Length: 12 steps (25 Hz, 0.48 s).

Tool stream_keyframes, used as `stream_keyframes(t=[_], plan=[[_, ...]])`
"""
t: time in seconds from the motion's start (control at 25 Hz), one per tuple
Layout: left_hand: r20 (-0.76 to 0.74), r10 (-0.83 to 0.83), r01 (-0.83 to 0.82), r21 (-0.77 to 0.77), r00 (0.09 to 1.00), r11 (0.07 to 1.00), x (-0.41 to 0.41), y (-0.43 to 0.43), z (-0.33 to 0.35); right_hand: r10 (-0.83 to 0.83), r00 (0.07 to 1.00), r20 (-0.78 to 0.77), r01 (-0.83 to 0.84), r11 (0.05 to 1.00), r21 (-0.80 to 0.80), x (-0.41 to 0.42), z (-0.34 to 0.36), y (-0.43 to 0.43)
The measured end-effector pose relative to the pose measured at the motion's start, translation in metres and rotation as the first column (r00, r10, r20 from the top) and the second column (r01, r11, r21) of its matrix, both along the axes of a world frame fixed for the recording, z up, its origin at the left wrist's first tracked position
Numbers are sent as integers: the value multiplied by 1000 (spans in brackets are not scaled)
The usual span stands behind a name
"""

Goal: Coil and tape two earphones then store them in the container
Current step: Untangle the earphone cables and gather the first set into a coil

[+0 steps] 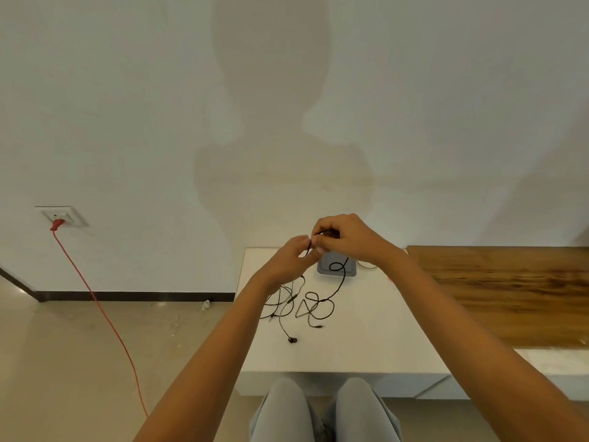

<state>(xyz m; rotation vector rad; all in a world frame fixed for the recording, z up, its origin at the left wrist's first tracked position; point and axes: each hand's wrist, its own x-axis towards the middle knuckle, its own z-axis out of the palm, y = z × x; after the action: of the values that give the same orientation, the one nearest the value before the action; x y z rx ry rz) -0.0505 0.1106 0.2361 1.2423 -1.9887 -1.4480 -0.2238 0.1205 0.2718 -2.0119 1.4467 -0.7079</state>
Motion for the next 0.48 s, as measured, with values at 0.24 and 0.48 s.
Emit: stream_keyframes(t=[0.24, 0.48], plan=[[-255, 204, -210, 2, 945, 978, 29, -5, 7, -100, 993, 61, 90, 986, 138, -24, 8, 4], [-250, 425, -428, 43, 870, 903, 81, 1, -22, -230, 973, -36, 231, 972, 40, -77, -10, 7]])
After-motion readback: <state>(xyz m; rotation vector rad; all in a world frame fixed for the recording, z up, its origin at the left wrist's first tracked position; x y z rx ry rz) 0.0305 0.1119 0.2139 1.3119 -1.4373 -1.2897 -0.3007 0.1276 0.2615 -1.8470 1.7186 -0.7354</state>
